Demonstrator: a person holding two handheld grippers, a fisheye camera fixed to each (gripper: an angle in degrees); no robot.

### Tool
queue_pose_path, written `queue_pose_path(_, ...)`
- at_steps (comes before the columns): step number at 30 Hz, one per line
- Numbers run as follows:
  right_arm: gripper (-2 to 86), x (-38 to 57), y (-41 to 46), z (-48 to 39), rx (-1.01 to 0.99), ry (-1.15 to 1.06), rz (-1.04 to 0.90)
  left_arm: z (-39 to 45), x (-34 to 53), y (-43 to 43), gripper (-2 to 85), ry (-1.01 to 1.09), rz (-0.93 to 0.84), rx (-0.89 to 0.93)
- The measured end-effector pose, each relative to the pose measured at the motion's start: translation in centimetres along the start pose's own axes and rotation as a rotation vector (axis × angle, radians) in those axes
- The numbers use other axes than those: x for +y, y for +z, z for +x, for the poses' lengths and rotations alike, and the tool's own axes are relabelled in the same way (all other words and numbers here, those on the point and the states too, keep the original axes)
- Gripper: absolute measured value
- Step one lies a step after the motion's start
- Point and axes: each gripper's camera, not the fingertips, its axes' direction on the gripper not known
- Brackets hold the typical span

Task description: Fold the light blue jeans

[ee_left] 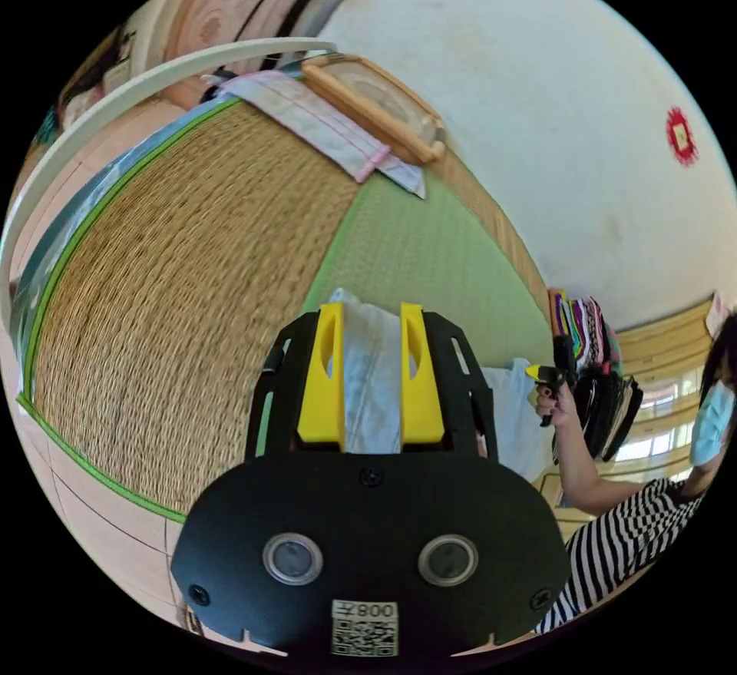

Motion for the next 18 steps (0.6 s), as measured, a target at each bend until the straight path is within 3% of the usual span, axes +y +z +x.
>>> queue_pose_path(6,1.5,0.7,0.2,-0.1,-0.012,0.03,0.045,-2.5,0.7,2.2,5.7,-0.055,-0.095,0.078)
queue_pose_path(12,0.6,1.6,-0.6,-1.4,0.07,0.02,0.143,-2.9,1.9,0.9,3.0,-0.038,-0.038,0.028)
queue_pose_path(18,0.3,0.7,0.5,-0.1,0.135,0.069,0.118,-4.3,2.9,3.0,2.6,-0.075,-0.045,-0.001)
